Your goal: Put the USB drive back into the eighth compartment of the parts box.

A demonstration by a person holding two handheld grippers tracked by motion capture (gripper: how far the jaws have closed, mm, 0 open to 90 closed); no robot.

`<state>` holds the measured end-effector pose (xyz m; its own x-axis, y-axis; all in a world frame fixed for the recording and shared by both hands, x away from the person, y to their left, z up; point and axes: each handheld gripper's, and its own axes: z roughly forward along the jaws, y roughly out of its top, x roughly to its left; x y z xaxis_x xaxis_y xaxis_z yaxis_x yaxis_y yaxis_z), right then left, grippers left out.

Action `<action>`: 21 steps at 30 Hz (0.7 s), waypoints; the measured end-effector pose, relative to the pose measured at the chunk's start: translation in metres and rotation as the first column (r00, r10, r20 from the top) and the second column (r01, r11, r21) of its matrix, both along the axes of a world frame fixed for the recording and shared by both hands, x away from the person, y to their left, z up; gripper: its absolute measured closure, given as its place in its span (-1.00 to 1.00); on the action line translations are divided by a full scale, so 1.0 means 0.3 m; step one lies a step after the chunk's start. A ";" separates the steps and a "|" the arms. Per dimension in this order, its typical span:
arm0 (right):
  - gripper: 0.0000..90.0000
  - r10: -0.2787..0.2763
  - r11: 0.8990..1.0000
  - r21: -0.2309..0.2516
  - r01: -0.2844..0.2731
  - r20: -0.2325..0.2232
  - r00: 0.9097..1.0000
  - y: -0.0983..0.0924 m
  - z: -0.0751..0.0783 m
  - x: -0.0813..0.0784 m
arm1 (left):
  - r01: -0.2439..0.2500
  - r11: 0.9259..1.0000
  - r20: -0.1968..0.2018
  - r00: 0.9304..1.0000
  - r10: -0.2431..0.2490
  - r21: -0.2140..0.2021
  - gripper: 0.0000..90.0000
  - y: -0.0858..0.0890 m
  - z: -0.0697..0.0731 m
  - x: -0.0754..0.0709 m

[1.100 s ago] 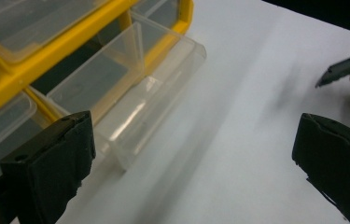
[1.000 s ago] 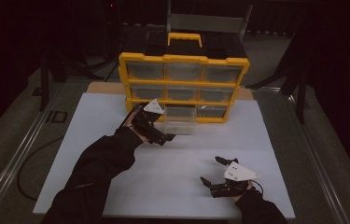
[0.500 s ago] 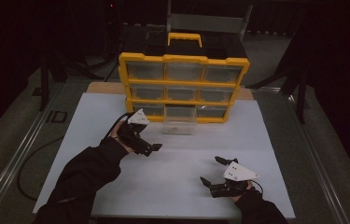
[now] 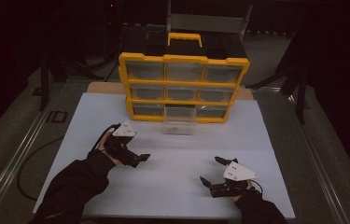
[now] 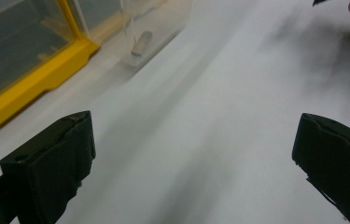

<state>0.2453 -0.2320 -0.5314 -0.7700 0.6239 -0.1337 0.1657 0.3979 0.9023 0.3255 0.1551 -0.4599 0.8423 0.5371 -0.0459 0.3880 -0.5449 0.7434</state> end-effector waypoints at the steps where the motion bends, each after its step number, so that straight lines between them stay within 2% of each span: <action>1: -0.77 -0.001 1.000 0.002 0.001 -0.002 1.000 0.001 0.001 -0.001 | -0.001 1.000 0.000 1.000 0.001 -0.001 -0.99 0.006 -0.002 -0.006; 14: -0.77 0.002 1.000 0.000 -0.002 0.001 1.000 0.003 -0.003 0.001 | -0.036 0.999 0.002 0.999 0.036 -0.017 -0.99 0.108 -0.045 -0.087; 16: -0.77 0.002 1.000 0.001 -0.002 0.001 1.000 0.003 -0.002 0.001 | -0.037 0.999 -0.002 0.999 0.036 -0.029 -0.99 0.121 -0.051 -0.098; 21: -0.77 0.003 1.000 0.003 -0.003 0.000 1.000 0.003 -0.003 0.002 | -0.048 0.999 0.007 0.999 0.048 -0.023 -0.99 0.147 -0.070 -0.123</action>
<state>0.2458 -0.2309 -0.5323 -0.7717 0.6222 -0.1319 0.1645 0.3955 0.9036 0.2885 0.1992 -0.4809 0.8161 0.5755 -0.0528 0.4076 -0.5084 0.7586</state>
